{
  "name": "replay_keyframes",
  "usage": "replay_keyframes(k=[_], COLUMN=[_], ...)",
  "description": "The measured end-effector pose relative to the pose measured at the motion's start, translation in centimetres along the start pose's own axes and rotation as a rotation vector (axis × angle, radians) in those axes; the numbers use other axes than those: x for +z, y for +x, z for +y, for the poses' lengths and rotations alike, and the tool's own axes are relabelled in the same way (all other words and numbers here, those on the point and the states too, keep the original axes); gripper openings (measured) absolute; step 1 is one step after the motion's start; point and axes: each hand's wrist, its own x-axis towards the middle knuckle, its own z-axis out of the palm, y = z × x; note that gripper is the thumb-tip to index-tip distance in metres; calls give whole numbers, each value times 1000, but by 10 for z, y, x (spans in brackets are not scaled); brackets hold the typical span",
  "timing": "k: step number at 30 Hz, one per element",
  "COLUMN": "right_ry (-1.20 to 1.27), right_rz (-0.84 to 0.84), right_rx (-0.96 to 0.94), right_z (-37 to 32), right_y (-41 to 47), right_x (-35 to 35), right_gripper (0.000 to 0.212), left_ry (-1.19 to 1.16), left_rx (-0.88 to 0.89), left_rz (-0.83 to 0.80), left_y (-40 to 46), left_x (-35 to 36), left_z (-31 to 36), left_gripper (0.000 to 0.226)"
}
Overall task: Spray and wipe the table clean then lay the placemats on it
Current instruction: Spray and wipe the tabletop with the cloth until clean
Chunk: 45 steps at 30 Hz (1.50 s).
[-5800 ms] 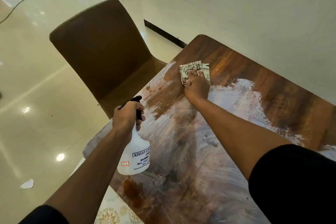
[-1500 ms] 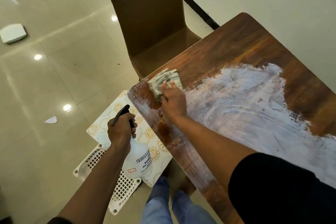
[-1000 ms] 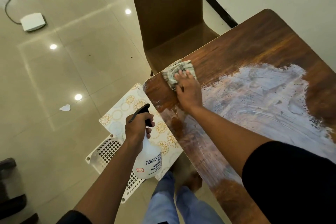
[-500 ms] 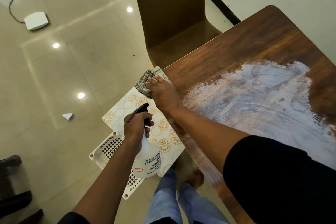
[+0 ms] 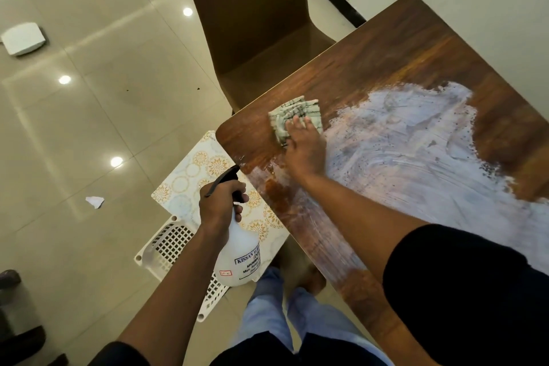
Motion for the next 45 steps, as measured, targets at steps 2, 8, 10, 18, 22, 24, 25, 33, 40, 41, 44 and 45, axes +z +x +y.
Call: replay_keyframes(k=[2, 8, 10, 18, 22, 24, 25, 33, 40, 41, 44, 45], right_ry=[19, -92, -106, -127, -173, -183, -181, -186, -247, -233, -200, -197], right_rz=[-43, -250, -258, -150, -143, -155, -166, -296, -288, -262, -190, -167], right_rx=[-135, -494, -529, -548, -518, -509, -502, -416, -422, -397, -304, -272], right_z=[-19, -30, -22, 64, 75, 66, 58, 1, 38, 48, 79, 88], right_y=[-25, -50, -51, -126, -142, -135, -128, -60, -68, -73, -94, -104], right_x=[16, 48, 40, -2, -4, 0, 2, 12, -19, -24, -39, -43], right_gripper=[43, 52, 46, 46, 46, 46, 46, 48, 48, 48, 48, 48], left_ry=[0, 34, 46, 75, 75, 66, 61, 105, 463, 510, 559, 567], left_rx=[3, 8, 9, -14, -18, -12, -8, 54, 47, 49, 80, 98], left_rz=[3, 25, 23, -57, -52, -51, -49, -137, -408, -420, -416, -405], left_y=[-2, -3, -4, -16, -20, -20, -20, -22, -30, -31, -39, -41], left_x=[-2, -7, -7, 3, 2, -2, -4, -20, -27, -27, -24, -22], left_z=[-1, -3, -6, -20, -26, -29, -29, -29, -44, -48, -58, -60], left_gripper=[12, 11, 11, 11, 14, 14, 14, 23, 44, 48, 37, 33])
